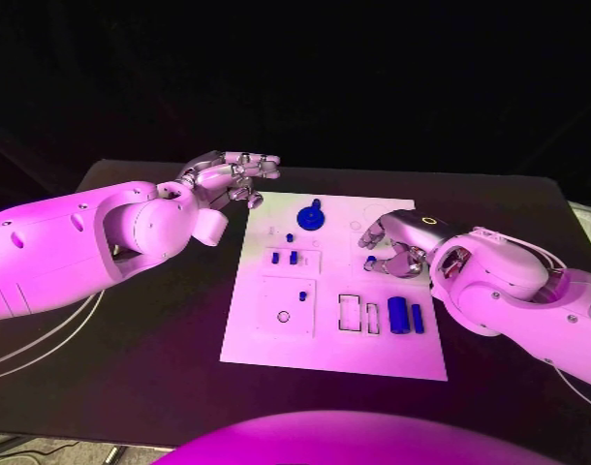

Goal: Assemble the parts on the task board

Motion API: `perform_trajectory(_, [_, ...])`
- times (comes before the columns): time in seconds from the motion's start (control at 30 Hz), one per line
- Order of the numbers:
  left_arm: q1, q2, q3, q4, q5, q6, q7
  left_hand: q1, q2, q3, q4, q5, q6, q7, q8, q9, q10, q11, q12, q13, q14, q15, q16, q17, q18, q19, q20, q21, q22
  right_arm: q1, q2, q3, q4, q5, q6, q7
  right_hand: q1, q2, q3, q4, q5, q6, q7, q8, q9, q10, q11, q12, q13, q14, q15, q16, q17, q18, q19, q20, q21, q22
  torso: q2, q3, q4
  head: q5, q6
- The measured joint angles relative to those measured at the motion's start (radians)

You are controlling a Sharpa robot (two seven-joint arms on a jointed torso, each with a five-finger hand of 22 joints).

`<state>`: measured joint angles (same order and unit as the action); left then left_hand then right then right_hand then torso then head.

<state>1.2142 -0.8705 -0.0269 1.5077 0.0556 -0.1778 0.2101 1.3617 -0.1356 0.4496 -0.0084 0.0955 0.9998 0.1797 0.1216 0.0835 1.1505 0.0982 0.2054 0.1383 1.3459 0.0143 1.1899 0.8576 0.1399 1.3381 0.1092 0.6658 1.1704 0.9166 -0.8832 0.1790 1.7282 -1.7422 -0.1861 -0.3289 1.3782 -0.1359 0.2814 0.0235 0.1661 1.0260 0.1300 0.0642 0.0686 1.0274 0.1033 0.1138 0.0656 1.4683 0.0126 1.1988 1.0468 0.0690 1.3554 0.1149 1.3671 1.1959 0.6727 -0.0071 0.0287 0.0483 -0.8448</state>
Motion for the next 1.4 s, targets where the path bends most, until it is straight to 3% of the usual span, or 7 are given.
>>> perform_trajectory(0.27, [0.000, 0.000, 0.000, -0.001, 0.000, 0.004, 0.000, 0.000, 0.000, 0.000, 0.000, 0.000, 0.000, 0.000, 0.000, 0.000, 0.000, 0.000, 0.000, 0.000, 0.000, 0.000, 0.000, 0.000, 0.000, 0.000, 0.000, 0.000, 0.000, -0.002, 0.006, 0.000, -0.021, -0.002, 0.036, -0.013, 0.005, 0.006, 0.018, 0.002, -0.006, 0.028, 0.013, 0.004, 0.003, 0.036, -0.011, 0.016, 0.000, 0.000, 0.000, 0.000, -0.007, 0.000, 0.000, 0.000, 0.000, -0.001, 0.001, -0.0006, -0.0012, 0.000, -0.002])
perform_trajectory(0.53, [0.000, 0.004, 0.000, -0.004, 0.000, 0.006, 0.000, 0.000, 0.000, 0.000, 0.000, 0.000, 0.000, 0.000, 0.000, 0.000, 0.000, 0.000, 0.000, 0.000, 0.000, 0.000, 0.000, 0.000, 0.000, 0.000, 0.000, 0.000, 0.000, -0.002, 0.010, -0.001, -0.019, -0.001, 0.066, -0.024, 0.009, 0.009, 0.039, 0.004, -0.006, 0.068, 0.007, 0.013, 0.006, 0.068, -0.018, 0.028, -0.001, -0.004, -0.004, 0.000, -0.008, 0.000, 0.004, -0.004, 0.000, 0.003, 0.002, -0.0001, -0.0030, -0.004, -0.003])
perform_trajectory(1.13, [0.000, 0.006, 0.000, -0.009, -0.007, 0.011, -0.003, 0.000, 0.000, 0.000, 0.000, 0.000, 0.000, 0.000, 0.000, -0.001, 0.000, 0.000, 0.000, 0.000, 0.000, 0.000, 0.000, 0.000, 0.000, 0.000, 0.000, 0.000, -0.001, -0.003, 0.012, 0.000, -0.016, 0.000, 0.067, -0.032, 0.009, 0.020, 0.095, 0.015, -0.033, 0.081, 0.010, 0.006, 0.003, 0.098, -0.020, 0.028, -0.002, 0.000, -0.007, 0.004, -0.006, 0.000, 0.007, -0.007, 0.000, 0.009, 0.001, 0.0006, -0.0023, -0.004, -0.007])
perform_trajectory(1.2, [0.000, 0.006, 0.000, -0.010, -0.008, 0.012, -0.003, 0.000, 0.000, 0.000, 0.000, 0.000, 0.000, 0.000, 0.000, -0.001, 0.000, 0.000, 0.000, 0.000, 0.000, 0.000, 0.000, 0.000, 0.000, 0.000, 0.000, 0.000, -0.001, -0.003, 0.012, 0.000, -0.015, 0.000, 0.064, -0.032, 0.005, 0.016, 0.098, 0.018, -0.033, 0.065, 0.016, 0.001, -0.001, 0.098, -0.020, 0.022, -0.003, 0.000, -0.007, 0.001, -0.017, 0.000, 0.007, -0.007, -0.001, 0.003, 0.001, 0.0006, -0.0023, -0.005, -0.007])
perform_trajectory(1.33, [0.000, 0.006, 0.000, -0.010, -0.009, 0.013, -0.005, 0.000, 0.000, -0.003, 0.003, 0.000, 0.000, 0.000, 0.005, -0.001, 0.000, 0.000, 0.004, 0.001, 0.000, 0.000, 0.000, 0.000, 0.000, 0.000, 0.000, 0.000, -0.001, -0.003, 0.012, 0.000, -0.014, 0.001, 0.055, -0.032, -0.009, -0.015, 0.105, 0.019, -0.039, -0.019, 0.022, 0.001, -0.005, 0.070, -0.008, -0.001, -0.003, 0.000, -0.007, -0.016, -0.041, 0.000, -0.004, -0.004, -0.012, -0.016, 0.001, 0.0006, -0.0023, -0.006, -0.007])
perform_trajectory(1.4, [0.000, 0.006, 0.000, -0.010, -0.009, 0.013, -0.005, 0.000, 0.000, -0.003, 0.003, 0.000, 0.000, 0.000, 0.005, -0.001, -0.001, 0.001, 0.007, 0.001, 0.000, 0.000, 0.000, 0.000, 0.000, 0.000, 0.000, 0.000, -0.001, -0.003, 0.013, 0.000, -0.014, 0.002, 0.051, -0.032, -0.008, -0.016, 0.105, 0.019, -0.040, -0.028, 0.025, 0.001, -0.005, 0.070, -0.008, -0.001, -0.003, 0.000, -0.007, -0.016, -0.043, 0.000, -0.004, -0.004, -0.012, -0.018, 0.001, 0.0006, -0.0022, -0.007, -0.007])
